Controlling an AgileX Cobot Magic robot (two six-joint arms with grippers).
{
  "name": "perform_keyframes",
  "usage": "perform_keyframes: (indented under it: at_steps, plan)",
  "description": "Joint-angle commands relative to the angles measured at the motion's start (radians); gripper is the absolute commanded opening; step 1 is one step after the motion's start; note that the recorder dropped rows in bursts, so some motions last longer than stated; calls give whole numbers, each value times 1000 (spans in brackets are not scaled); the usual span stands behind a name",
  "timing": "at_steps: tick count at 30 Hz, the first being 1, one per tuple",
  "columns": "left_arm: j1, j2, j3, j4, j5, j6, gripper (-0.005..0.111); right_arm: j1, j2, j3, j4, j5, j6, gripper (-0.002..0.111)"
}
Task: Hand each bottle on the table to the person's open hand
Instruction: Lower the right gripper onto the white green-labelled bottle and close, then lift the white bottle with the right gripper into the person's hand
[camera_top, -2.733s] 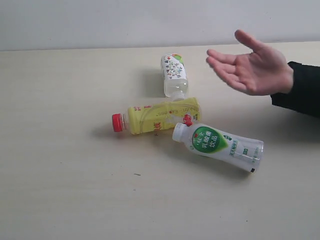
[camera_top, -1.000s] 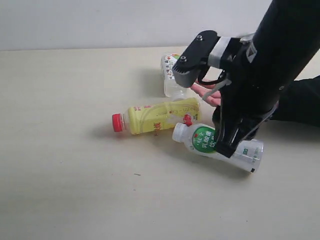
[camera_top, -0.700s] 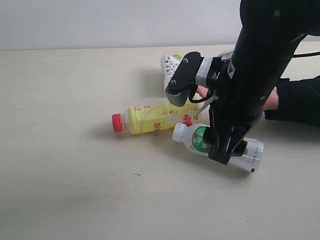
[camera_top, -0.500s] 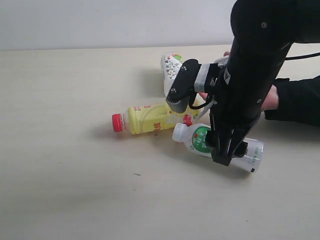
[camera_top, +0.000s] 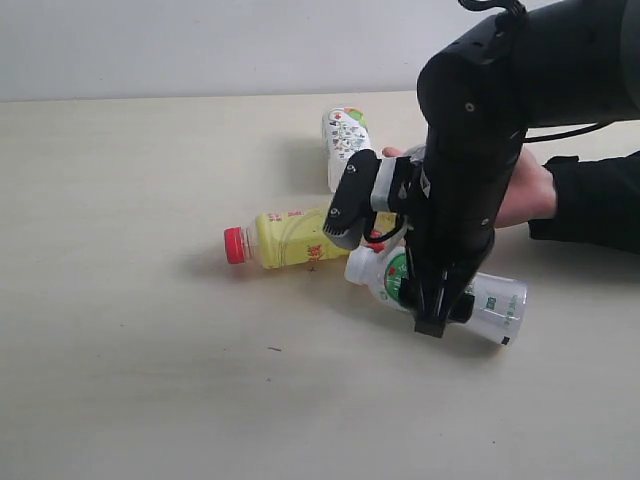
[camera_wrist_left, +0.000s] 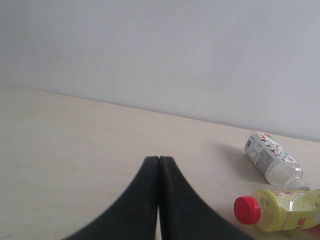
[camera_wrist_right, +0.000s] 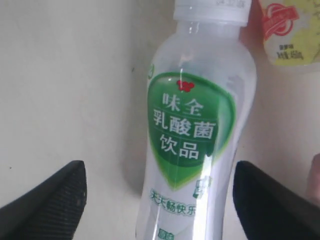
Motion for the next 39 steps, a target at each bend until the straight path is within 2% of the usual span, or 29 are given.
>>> perform_keyframes:
  at_steps: [1,14,21,39]
  plan:
    - [3,-7,-1,4,-8,-2,2,0,1,-9,-14,-51,2,76]
    - [3,-7,-1,4,-8,-2,2,0,43,-9,-20,-94,24,76]
    - [3,-7,-1,4,-8,-2,2,0,72,-9,-146,-107,116,76]
    - [3,-7,-1,4,-8,-2,2,0,157,-9,-134,-113,121,75]
